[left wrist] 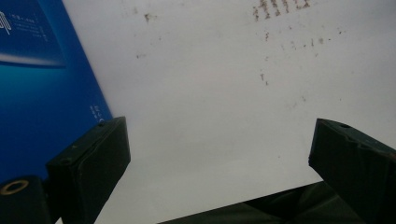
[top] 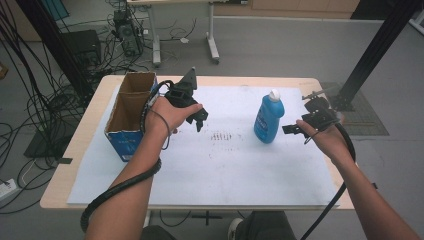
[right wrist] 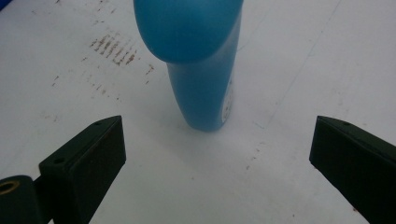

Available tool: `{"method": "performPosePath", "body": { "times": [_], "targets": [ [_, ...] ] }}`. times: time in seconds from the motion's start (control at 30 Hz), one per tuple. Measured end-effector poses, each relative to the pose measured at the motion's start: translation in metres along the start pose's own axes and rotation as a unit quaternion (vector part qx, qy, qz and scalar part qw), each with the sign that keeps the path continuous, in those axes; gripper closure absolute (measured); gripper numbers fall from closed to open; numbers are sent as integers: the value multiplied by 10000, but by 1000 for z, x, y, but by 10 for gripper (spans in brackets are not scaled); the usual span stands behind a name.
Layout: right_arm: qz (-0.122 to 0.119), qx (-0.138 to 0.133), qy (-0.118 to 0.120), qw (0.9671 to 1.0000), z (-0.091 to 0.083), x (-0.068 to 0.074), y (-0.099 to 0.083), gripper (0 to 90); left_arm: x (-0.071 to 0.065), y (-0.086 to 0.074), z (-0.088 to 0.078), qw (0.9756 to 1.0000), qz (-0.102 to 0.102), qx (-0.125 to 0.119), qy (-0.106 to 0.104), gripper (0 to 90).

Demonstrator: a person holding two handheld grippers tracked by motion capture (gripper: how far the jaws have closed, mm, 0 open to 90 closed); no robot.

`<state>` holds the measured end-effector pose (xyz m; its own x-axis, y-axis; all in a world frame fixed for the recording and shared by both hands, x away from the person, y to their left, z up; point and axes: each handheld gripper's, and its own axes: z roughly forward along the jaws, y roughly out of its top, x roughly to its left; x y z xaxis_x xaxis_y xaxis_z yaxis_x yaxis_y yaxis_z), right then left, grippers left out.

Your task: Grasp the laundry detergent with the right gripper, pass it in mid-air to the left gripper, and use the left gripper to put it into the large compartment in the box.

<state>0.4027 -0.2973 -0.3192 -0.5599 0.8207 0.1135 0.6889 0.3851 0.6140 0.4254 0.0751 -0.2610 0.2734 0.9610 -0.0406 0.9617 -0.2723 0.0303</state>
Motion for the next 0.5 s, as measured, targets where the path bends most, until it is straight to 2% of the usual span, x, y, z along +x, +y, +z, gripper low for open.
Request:
{"method": "performPosePath", "body": {
  "times": [0.27,0.5],
  "targets": [
    [-38,-142,-37,9999,24,6,-5,34,0,-1,2,10000,31,-16,17,59],
    [0,-405,-61,9992,32,10,-7,31,2,-1,7,10000,18,10,34,55]
  ]
}}
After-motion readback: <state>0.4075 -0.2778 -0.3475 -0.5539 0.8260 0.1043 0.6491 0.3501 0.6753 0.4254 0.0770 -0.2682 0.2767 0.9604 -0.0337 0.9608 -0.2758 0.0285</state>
